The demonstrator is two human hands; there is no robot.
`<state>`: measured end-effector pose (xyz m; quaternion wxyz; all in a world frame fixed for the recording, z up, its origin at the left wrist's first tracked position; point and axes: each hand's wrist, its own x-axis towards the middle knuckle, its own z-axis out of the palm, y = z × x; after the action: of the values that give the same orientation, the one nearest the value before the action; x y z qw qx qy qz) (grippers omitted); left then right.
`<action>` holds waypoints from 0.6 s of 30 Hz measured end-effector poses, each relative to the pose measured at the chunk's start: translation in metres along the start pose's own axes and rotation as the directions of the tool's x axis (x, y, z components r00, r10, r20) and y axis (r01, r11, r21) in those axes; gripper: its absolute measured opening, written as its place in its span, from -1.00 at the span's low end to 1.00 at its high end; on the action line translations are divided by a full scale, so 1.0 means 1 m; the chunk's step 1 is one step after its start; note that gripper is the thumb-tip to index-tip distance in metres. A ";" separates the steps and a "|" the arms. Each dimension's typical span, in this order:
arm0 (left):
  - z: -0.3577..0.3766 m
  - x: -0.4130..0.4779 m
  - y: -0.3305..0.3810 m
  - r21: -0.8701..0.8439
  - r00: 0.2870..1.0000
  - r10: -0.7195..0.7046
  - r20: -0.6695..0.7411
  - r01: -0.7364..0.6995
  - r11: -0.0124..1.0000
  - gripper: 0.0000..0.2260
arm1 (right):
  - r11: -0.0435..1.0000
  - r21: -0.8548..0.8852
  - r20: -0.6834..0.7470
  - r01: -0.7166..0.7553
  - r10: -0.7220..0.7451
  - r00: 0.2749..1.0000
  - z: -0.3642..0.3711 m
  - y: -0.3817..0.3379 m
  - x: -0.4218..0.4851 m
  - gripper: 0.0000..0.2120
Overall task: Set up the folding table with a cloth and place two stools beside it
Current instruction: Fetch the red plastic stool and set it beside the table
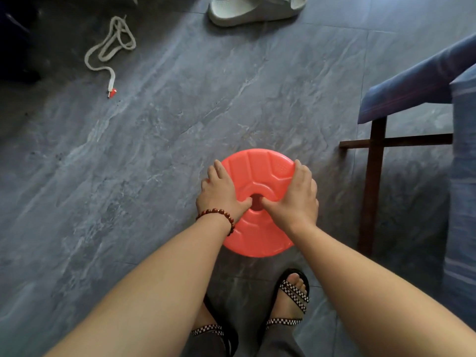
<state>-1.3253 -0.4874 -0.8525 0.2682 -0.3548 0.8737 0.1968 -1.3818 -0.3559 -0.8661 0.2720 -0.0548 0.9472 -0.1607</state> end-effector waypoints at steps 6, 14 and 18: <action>0.006 0.006 0.006 -0.013 1.000 -0.003 0.028 0.003 1.000 0.07 | 0.998 0.022 0.003 -0.054 0.054 0.999 0.002 0.005 0.005 0.08; 0.004 0.014 0.010 -0.071 0.995 -0.017 0.100 0.024 0.997 0.07 | 0.998 -0.042 0.081 -0.046 0.050 0.995 -0.003 0.003 0.015 0.06; 0.004 0.018 0.009 -0.062 0.997 -0.006 0.076 0.011 0.998 0.06 | 0.999 -0.021 0.074 -0.047 0.049 0.996 -0.001 0.001 0.017 0.06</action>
<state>-1.3415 -0.4880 -0.8652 0.2909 -0.3590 0.8548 0.2362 -1.3969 -0.3581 -0.8743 0.3105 -0.0405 0.9389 -0.1428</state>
